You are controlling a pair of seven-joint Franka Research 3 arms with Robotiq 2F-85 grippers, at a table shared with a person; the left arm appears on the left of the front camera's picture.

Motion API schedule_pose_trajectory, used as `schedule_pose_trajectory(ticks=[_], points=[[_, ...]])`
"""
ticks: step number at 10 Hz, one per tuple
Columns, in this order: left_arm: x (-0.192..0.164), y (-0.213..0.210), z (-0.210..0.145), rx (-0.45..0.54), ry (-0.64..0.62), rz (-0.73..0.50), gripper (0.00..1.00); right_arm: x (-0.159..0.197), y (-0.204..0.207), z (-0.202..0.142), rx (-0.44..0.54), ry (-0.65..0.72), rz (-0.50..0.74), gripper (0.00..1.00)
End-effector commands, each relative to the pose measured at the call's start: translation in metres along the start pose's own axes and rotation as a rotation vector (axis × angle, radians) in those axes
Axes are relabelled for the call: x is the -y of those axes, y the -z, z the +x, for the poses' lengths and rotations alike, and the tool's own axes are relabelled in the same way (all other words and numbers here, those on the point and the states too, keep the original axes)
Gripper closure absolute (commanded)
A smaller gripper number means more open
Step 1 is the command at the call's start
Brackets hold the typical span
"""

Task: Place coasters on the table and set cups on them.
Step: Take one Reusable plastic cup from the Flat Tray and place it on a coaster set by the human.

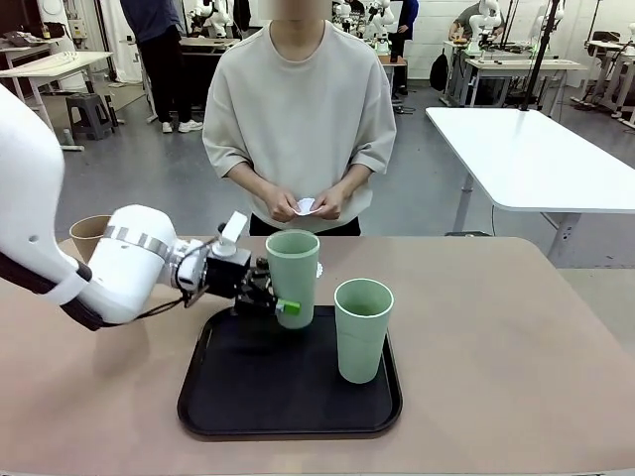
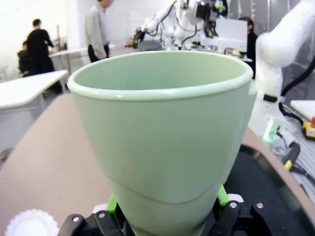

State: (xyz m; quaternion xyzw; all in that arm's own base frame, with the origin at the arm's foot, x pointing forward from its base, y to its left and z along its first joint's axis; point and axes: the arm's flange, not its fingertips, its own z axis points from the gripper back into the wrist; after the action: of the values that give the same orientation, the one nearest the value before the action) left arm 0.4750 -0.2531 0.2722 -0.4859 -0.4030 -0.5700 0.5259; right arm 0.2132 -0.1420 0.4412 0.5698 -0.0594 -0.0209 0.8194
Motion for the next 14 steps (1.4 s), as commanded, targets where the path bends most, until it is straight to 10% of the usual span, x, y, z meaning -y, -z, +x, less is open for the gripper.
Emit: schedule_pose_trajectory(ticks=[1, 10, 11, 14], points=[[0.022, -0.017, 0.059, 0.011, -0.007, 0.057, 1.00, 0.000, -0.001, 0.000, 0.000, -0.004, 0.013, 0.00], [0.018, -0.029, 0.103, 0.023, -0.003, 0.051, 1.00, 0.000, -0.001, 0.000, 0.000, -0.004, 0.013, 0.00], [0.018, -0.029, 0.103, 0.022, -0.019, 0.052, 0.18, 0.000, -0.001, 0.000, 0.000, -0.004, 0.013, 0.00], [-0.047, 0.001, 0.092, -0.039, 0.034, 0.110, 0.18, 0.000, -0.001, 0.000, 0.000, -0.004, 0.013, 0.00]])
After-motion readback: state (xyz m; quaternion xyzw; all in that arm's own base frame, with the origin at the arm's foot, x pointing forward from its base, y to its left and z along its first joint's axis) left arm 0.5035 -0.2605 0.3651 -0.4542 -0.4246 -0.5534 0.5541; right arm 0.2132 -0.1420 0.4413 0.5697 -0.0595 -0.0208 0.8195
